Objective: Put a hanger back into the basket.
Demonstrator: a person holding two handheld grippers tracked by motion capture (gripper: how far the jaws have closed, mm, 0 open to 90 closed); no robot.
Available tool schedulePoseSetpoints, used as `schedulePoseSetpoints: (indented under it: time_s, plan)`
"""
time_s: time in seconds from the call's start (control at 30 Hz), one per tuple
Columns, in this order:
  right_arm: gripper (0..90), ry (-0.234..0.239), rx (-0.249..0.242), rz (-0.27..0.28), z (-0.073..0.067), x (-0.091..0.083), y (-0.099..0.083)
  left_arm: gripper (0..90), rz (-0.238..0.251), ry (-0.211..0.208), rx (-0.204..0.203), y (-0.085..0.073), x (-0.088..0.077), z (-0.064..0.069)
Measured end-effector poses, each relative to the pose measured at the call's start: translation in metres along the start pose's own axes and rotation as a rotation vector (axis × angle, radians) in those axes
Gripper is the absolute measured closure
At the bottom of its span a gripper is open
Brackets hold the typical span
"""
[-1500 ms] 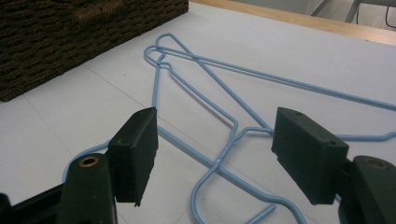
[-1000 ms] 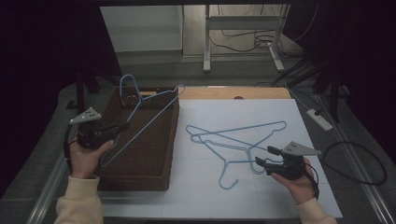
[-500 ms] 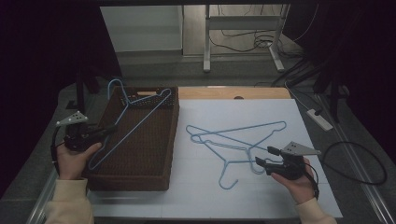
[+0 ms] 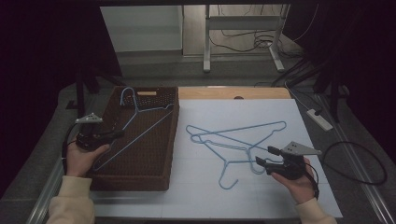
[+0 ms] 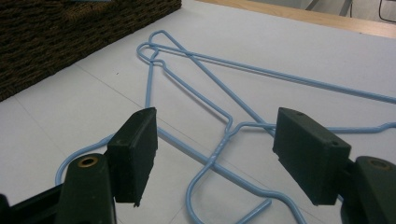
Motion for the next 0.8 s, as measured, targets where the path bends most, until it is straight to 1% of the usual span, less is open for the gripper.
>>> schedulePoseSetpoints:
  time_s: [0.03, 0.07, 0.13, 0.17, 0.23, 0.3, 0.33, 0.4, 0.43, 0.47, 0.5, 0.53, 0.57, 0.6, 0.67, 0.73, 0.8]
  plan:
    - [31.2, 0.001, -0.001, 0.000, 0.000, 0.000, 0.000, 87.6, 0.000, 0.000, 0.000, 0.000, 0.000, 0.000]
    - [31.2, 0.001, -0.003, -0.001, 0.000, 0.000, 0.000, 87.6, -0.028, 0.008, -0.009, -0.002, 0.004, -0.005]
    - [31.2, 0.002, -0.003, -0.003, -0.001, 0.001, 0.000, 87.5, -0.061, 0.022, -0.010, -0.003, 0.007, -0.008]
    - [31.2, 0.002, -0.003, -0.003, -0.001, 0.001, 0.000, 87.5, -0.061, 0.022, -0.010, -0.003, 0.007, -0.008]
    - [31.2, 0.005, -0.005, -0.003, -0.001, 0.001, 0.000, 87.5, -0.123, 0.060, -0.010, -0.007, 0.012, -0.014]
    - [31.2, 0.006, -0.003, -0.007, -0.001, 0.001, -0.001, 87.5, -0.156, 0.082, -0.011, -0.008, 0.014, -0.016]
    - [31.1, 0.007, -0.003, -0.006, -0.001, 0.002, -0.001, 87.5, -0.192, 0.110, -0.008, -0.009, 0.017, -0.018]
    - [31.1, 0.007, -0.002, -0.012, -0.001, 0.002, -0.001, 87.4, -0.240, 0.150, -0.007, -0.010, 0.021, -0.020]
    - [31.1, 0.007, -0.002, -0.013, -0.001, 0.002, -0.001, 87.3, -0.260, 0.167, -0.009, -0.010, 0.023, -0.021]
    - [31.1, 0.007, -0.002, -0.013, -0.001, 0.002, -0.001, 87.2, -0.260, 0.167, -0.009, -0.010, 0.023, -0.021]
    - [31.1, 0.008, -0.005, -0.016, -0.001, 0.003, -0.002, 87.0, -0.284, 0.185, -0.006, -0.011, 0.025, -0.022]
    - [31.0, 0.008, -0.006, -0.018, -0.001, 0.003, -0.002, 87.0, -0.316, 0.217, -0.005, -0.013, 0.029, -0.023]
    - [31.0, 0.008, -0.006, -0.019, -0.002, 0.003, -0.002, 87.0, -0.327, 0.230, -0.004, -0.013, 0.031, -0.023]
    - [31.0, 0.008, -0.006, -0.019, -0.002, 0.003, -0.002, 86.9, -0.327, 0.230, -0.004, -0.013, 0.031, -0.023]
    - [31.0, 0.010, -0.007, -0.020, -0.003, 0.004, -0.002, 86.6, -0.345, 0.256, -0.002, -0.014, 0.034, -0.023]
    - [31.0, 0.011, -0.007, -0.022, -0.003, 0.004, -0.002, 86.4, -0.362, 0.273, -0.002, -0.014, 0.037, -0.023]
    - [30.9, 0.011, -0.009, -0.030, -0.002, 0.005, -0.003, 84.9, -0.398, 0.292, 0.007, -0.016, 0.041, -0.024]
Point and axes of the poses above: each handheld gripper's, and its own axes: x roughly forward along the jaws, y roughly out of its top, z roughly to its right, the point moved 5 cm from there along x, roughly forward along the jaws, and after that the axes turned 4 degrees about x, right-handed, at the moved point
